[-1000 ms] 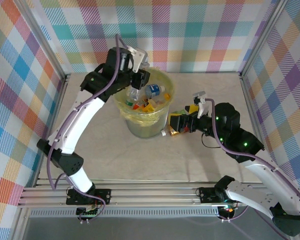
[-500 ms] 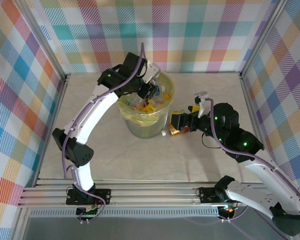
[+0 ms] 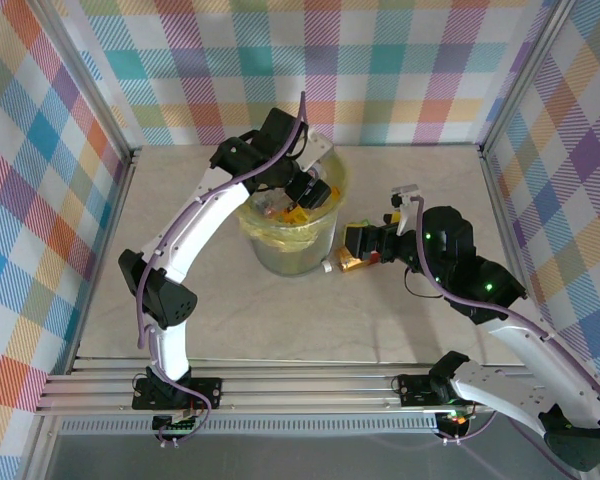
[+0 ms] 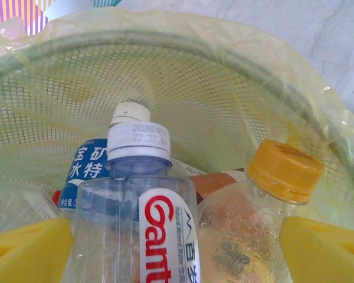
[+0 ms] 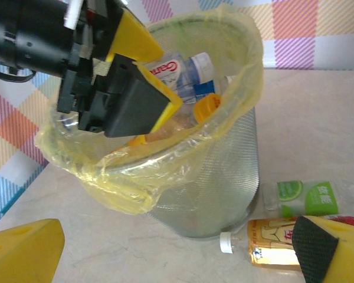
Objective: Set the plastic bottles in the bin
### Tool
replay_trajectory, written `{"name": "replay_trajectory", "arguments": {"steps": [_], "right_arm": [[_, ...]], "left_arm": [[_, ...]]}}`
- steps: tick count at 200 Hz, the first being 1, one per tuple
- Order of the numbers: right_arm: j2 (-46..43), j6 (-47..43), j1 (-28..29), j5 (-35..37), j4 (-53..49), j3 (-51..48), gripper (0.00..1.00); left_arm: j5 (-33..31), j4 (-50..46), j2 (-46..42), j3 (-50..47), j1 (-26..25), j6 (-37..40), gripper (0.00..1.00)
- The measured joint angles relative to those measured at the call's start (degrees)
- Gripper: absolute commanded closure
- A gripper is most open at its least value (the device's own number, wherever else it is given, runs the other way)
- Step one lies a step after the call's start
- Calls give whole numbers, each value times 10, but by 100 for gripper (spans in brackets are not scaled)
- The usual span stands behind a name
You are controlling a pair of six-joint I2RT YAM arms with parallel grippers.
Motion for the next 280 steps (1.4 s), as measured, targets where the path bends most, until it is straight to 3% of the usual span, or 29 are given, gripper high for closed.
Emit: {"name": "replay_trajectory", "arguments": {"steps": [139, 222, 250, 280], "right_arm": [[3, 36, 0, 83, -35, 7, 0], [0, 38, 0, 94, -34, 7, 0], [-2, 39, 0, 97, -34, 7, 0], [-10, 41, 0, 98, -34, 7, 0]], "left_arm": [[-107, -21, -30, -17, -2, -17, 13], [-96, -28, -7, -18, -2, -9, 34], [-99, -24, -3, -18, -3, -13, 50], [-90, -8, -3, -20, -2, -18, 55]]}}
